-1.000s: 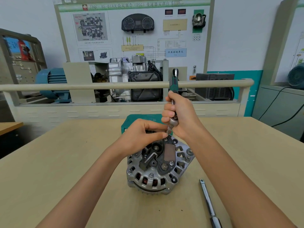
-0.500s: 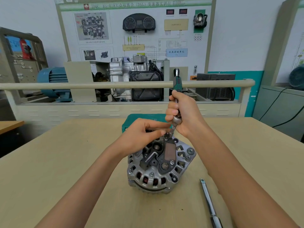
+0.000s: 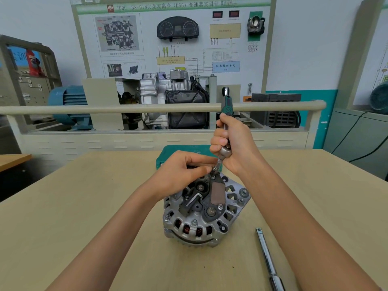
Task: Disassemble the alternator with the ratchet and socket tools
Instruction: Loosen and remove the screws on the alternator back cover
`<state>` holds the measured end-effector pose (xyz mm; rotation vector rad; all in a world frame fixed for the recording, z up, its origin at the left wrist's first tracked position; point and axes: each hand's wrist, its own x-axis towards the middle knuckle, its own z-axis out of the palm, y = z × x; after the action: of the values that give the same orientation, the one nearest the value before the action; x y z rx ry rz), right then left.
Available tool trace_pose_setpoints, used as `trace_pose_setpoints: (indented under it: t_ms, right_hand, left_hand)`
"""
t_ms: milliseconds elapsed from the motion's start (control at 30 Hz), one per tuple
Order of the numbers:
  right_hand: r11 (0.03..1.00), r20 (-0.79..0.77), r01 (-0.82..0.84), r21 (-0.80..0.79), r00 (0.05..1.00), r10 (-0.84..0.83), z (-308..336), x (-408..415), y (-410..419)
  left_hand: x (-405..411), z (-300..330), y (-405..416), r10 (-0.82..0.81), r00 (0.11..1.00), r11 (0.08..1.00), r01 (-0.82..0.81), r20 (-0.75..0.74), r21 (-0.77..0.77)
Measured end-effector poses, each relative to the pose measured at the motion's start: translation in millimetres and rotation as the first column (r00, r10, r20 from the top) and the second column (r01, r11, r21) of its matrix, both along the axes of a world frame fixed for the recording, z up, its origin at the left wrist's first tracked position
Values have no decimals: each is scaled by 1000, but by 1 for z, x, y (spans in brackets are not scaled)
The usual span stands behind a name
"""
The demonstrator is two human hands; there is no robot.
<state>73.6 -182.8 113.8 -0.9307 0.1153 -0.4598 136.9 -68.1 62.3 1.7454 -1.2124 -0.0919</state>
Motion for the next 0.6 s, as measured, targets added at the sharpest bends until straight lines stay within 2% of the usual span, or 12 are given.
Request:
trace_pose_setpoints:
  t_ms: [333, 600]
  right_hand:
    - [988, -47, 35, -153, 998, -43, 3, -1, 8]
    - [990, -52, 39, -132, 998, -47, 3, 0, 5]
  left_hand:
    - [-2, 1, -1, 2, 1000, 1000, -2, -11, -16]
    - [-1, 1, 1, -1, 1000, 1000, 1, -2, 2]
